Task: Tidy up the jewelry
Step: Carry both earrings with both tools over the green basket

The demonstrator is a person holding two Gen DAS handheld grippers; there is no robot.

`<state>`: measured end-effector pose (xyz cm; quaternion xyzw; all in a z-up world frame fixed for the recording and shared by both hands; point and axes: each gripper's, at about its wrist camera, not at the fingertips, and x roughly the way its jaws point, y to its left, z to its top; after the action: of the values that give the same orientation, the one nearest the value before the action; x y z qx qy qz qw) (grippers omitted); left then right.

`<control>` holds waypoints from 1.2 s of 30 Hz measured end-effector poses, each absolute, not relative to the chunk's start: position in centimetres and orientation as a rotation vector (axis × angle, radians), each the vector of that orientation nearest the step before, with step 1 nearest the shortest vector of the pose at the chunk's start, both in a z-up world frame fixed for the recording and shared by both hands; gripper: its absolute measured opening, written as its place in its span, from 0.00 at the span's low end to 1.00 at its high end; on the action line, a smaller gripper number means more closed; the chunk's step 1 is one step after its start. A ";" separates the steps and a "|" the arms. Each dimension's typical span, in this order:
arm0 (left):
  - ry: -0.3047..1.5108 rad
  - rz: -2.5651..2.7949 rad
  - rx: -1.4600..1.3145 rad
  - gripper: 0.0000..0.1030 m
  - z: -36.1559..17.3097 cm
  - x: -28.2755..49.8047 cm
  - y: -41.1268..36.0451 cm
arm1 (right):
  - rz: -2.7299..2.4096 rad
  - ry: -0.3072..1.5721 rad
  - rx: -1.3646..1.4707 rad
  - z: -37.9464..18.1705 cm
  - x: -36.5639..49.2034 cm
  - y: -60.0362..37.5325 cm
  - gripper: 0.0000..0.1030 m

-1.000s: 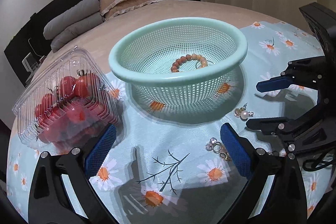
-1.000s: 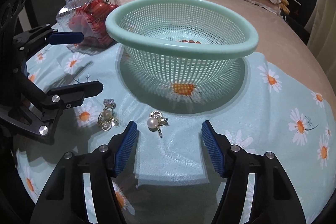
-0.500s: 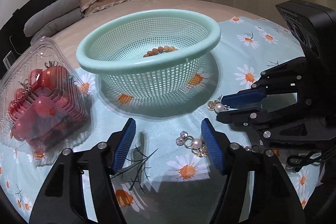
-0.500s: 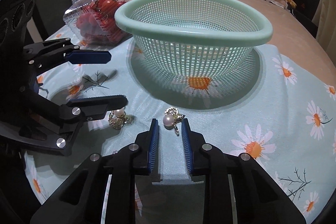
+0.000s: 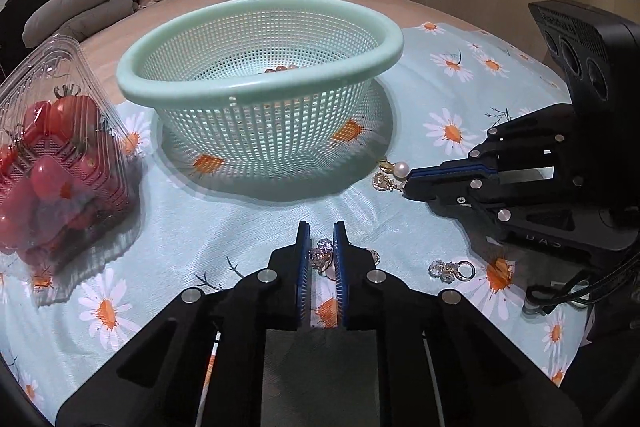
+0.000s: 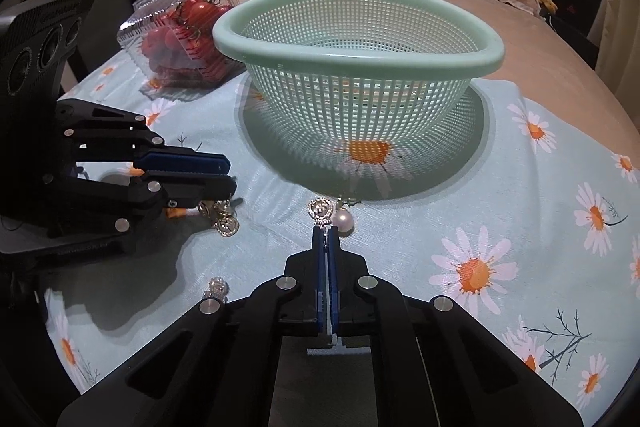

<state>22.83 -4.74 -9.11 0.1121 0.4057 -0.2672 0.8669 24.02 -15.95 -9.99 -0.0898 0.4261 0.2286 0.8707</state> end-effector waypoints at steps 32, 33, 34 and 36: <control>0.813 -0.515 0.227 0.12 -6.0 22.1 -2.3 | 0.440 0.864 -0.119 -9.2 25.2 -17.8 0.14; 0.814 -0.513 0.228 0.12 -6.0 22.1 -2.3 | 0.434 0.858 -0.120 -9.2 25.1 -17.9 0.21; 0.814 -0.510 0.230 0.12 -6.1 22.1 -2.3 | 0.439 0.855 -0.117 -9.1 25.1 -17.9 0.22; 0.816 -0.512 0.227 0.12 -6.1 22.2 -2.4 | 0.448 0.859 -0.113 -9.1 25.2 -17.7 0.22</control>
<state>22.20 -2.39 -6.10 0.1090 0.3916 -0.2456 0.8800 25.20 -17.73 -9.13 -0.0545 0.4126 0.2154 0.8834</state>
